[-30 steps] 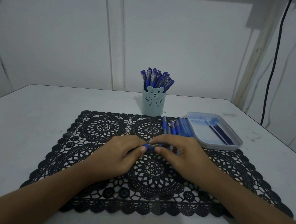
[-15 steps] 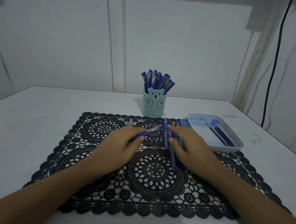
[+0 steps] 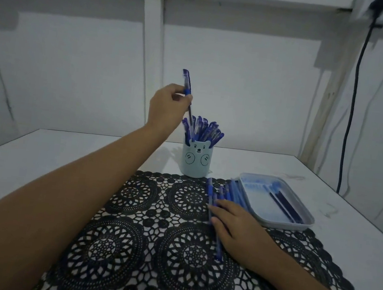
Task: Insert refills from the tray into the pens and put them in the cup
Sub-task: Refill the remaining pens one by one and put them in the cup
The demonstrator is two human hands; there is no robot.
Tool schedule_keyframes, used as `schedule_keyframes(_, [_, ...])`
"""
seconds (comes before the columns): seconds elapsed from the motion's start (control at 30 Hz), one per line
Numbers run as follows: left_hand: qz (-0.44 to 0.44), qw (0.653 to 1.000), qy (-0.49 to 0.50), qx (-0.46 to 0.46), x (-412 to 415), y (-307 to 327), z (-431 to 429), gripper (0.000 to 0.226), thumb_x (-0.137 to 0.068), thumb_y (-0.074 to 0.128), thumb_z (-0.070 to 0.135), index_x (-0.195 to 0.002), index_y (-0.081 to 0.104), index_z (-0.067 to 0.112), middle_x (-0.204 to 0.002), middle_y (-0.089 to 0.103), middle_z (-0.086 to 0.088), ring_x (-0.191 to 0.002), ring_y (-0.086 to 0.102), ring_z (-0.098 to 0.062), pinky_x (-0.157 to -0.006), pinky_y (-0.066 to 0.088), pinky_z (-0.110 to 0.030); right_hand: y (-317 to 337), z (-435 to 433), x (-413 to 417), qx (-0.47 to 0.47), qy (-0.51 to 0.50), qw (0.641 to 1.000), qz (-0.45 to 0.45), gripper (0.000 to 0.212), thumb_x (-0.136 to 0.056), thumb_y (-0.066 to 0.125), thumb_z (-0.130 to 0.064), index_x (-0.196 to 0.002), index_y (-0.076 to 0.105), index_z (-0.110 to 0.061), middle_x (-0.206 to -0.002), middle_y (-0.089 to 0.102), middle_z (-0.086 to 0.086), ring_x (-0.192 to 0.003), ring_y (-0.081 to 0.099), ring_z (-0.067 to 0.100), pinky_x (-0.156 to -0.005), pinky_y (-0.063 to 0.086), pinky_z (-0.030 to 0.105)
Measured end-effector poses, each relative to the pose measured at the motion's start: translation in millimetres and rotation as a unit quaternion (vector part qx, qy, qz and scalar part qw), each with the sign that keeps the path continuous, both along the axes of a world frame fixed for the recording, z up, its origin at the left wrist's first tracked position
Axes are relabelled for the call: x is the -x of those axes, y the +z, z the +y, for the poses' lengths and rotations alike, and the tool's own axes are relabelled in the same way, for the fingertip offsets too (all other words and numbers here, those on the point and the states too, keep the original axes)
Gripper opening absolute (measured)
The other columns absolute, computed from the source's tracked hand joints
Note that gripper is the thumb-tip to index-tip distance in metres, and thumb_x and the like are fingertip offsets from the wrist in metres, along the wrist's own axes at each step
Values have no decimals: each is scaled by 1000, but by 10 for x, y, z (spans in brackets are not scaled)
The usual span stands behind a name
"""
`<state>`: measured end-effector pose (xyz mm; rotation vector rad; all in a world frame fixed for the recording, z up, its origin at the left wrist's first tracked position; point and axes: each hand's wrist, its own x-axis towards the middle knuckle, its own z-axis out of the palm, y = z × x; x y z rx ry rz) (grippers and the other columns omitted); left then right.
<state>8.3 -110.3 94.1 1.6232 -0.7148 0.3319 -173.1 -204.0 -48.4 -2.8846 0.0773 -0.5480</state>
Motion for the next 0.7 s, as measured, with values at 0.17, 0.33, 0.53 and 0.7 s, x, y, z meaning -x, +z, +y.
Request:
schedule_keyframes(0.17, [3, 999, 35, 1, -199, -29, -225, 12, -88, 56, 18, -99, 59, 14, -83, 65, -2, -80, 65, -18, -79, 53, -34, 2, -10, 1, 4, 6, 1000, 1, 43, -99, 27, -35, -141, 33, -26, -145, 30, -9, -131, 27, 5, -105, 12, 12])
schedule_keyframes(0.33, [-5, 998, 55, -7, -322, -34, -285, 13, -89, 56, 17, -100, 60, 11, -85, 64, -4, -82, 64, -20, -72, 53, -27, -7, -17, -5, 9, 5, 1000, 1, 43, -99, 27, -35, -141, 33, -26, -146, 30, -9, -131, 27, 6, -105, 12, 13])
schedule_keyframes(0.53, [-17, 998, 55, -22, -392, -52, -291, 14, -90, 55, 15, -102, 59, 9, -86, 64, -5, -79, 63, -19, -66, 52, -23, -24, -15, -10, 10, 7, 1000, -5, 43, -99, 28, -35, -140, 36, -25, -144, 33, -7, -130, 30, 8, -106, 15, 15])
schedule_keyframes(0.7, [-63, 991, 17, -113, -358, -236, -284, 44, -89, 53, 9, -129, 40, 22, -75, 59, -7, -68, 58, -16, -59, 46, -23, -14, -4, -15, 6, 8, 1000, -9, 42, -99, 30, -34, -139, 37, -24, -143, 35, -5, -128, 32, 9, -106, 18, 17])
